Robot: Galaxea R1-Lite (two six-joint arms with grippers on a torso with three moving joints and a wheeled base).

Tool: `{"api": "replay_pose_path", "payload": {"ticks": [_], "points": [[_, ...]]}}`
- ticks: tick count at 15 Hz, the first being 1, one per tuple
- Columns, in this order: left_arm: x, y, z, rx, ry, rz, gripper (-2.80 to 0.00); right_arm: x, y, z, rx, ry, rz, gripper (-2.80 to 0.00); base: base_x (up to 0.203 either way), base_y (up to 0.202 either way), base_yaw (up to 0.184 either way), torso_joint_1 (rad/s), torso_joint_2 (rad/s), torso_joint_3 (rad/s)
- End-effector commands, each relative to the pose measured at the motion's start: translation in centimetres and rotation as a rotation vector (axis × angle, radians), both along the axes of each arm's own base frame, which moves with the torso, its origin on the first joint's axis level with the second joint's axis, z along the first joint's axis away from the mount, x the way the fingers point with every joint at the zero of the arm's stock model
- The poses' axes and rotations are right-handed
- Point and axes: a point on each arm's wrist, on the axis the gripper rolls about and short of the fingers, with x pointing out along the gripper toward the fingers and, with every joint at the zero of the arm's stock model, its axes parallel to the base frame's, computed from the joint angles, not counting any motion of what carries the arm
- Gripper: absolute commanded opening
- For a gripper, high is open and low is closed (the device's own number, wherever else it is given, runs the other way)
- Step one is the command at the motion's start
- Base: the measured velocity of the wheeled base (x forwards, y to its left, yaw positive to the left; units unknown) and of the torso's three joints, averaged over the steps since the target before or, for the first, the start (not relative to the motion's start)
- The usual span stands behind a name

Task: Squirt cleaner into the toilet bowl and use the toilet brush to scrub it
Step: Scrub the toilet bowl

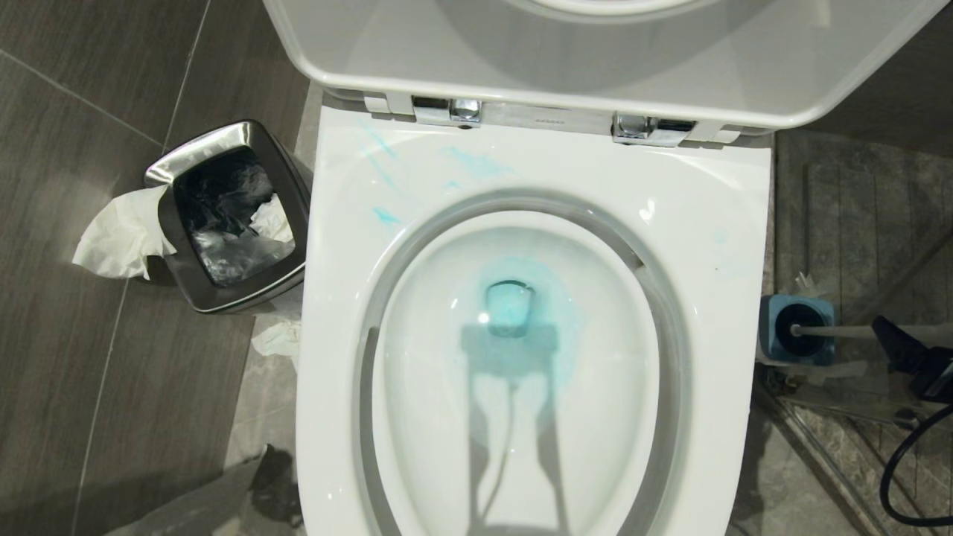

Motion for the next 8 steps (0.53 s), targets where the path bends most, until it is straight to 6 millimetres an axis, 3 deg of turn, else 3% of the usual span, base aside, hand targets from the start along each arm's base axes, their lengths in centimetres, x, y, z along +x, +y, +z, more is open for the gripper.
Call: {"api": "replay_pose_path", "payload": {"ticks": [1,8], "points": [[0.02,0.0,-0.04,0.0,0.002,0.0,-2.8,0.34,0.06,0.17,-0.009,-0.009,0.009,0.0,0.0,0.0,0.0,0.0,0.0,0.0],[0.02,0.0,-0.04,0.0,0.002,0.0,-2.8,1.31,-0.27,0.51,-0.025,-0.021,0.009,0.0,0.0,0.0,0.0,0.0,0.0,0.0]]}}
